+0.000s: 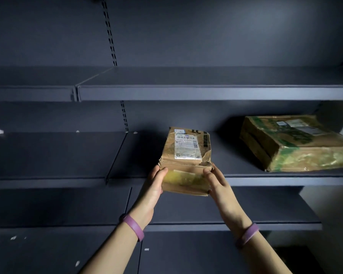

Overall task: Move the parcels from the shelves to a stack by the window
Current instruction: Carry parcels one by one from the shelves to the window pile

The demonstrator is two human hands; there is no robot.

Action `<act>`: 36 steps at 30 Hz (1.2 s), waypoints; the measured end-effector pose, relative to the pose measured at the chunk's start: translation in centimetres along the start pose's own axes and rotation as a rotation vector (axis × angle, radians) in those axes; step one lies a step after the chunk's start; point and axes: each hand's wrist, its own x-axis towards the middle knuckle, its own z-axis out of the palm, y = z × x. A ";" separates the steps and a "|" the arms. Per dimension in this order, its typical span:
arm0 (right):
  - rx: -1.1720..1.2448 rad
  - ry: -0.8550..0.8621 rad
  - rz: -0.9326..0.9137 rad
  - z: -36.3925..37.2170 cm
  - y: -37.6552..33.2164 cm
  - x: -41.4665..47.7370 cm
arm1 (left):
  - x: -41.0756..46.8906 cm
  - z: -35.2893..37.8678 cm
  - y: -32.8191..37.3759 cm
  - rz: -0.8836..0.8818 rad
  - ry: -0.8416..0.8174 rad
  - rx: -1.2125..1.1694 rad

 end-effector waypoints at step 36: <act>0.047 0.475 -0.062 -8.5 4.1 -9.9 | -2.3 9.9 -5.9 -0.109 -0.424 -0.047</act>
